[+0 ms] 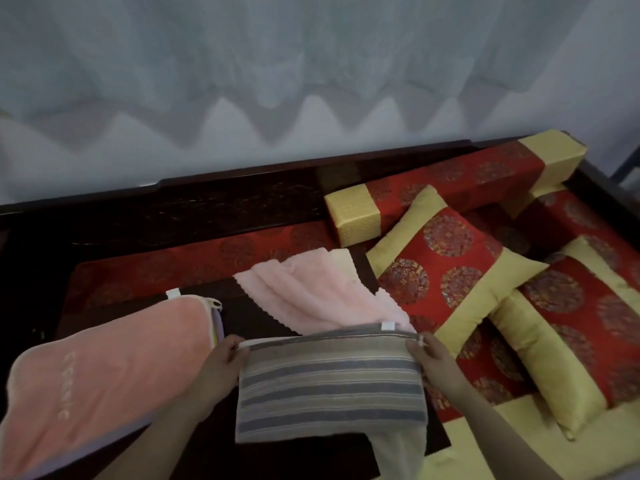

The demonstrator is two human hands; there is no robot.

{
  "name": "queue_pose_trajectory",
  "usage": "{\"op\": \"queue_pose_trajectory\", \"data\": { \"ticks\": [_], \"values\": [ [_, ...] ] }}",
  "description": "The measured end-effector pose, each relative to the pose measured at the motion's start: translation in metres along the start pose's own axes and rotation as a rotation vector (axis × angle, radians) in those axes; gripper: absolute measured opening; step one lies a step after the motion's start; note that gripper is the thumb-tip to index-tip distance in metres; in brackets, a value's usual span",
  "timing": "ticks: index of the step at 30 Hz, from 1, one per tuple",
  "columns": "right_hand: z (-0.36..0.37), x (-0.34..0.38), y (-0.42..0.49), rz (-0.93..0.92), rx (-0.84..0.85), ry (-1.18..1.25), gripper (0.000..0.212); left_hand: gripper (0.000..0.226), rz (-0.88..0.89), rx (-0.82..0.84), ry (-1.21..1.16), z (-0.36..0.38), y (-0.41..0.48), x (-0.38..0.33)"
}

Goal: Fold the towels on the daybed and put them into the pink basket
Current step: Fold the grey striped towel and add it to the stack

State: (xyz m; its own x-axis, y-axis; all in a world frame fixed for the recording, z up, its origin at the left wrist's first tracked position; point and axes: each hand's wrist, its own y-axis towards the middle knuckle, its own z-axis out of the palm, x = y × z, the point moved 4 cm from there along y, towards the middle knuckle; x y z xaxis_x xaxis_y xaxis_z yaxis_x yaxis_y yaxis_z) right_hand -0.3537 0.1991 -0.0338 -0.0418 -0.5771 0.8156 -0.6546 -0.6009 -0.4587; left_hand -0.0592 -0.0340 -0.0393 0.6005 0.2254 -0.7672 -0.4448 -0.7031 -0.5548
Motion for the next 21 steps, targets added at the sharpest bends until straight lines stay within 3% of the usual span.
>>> {"op": "queue_pose_trajectory", "data": {
  "ticks": [2, 5, 8, 13, 17, 19, 21],
  "values": [
    [0.005, -0.003, 0.008, -0.078, -0.056, -0.072, 0.031, 0.016, 0.020, -0.101, 0.106, 0.003, 0.010, 0.003],
    [0.010, -0.003, 0.022, -0.139, -0.117, -0.166, 0.024, 0.014, 0.003, -0.236, 0.161, 0.008, 0.019, 0.010],
    [0.012, -0.002, 0.025, -0.093, -0.123, -0.125, 0.019, 0.015, -0.037, -0.365, 0.155, 0.016, 0.020, 0.021],
    [0.014, -0.019, 0.025, 0.108, -0.032, -0.096, 0.039, 0.068, -0.230, -0.222, 0.219, 0.037, 0.016, 0.030],
    [0.013, -0.023, 0.025, 0.153, -0.031, -0.082, 0.016, 0.077, -0.436, -0.121, 0.034, 0.035, 0.022, 0.037],
    [0.013, -0.019, 0.022, 0.139, -0.028, -0.113, 0.014, 0.067, -0.441, -0.053, -0.155, 0.037, 0.021, 0.037],
    [0.013, -0.007, 0.015, 0.056, -0.039, -0.188, 0.018, 0.037, -0.318, -0.035, -0.208, 0.038, 0.013, 0.024]
  ]
}}
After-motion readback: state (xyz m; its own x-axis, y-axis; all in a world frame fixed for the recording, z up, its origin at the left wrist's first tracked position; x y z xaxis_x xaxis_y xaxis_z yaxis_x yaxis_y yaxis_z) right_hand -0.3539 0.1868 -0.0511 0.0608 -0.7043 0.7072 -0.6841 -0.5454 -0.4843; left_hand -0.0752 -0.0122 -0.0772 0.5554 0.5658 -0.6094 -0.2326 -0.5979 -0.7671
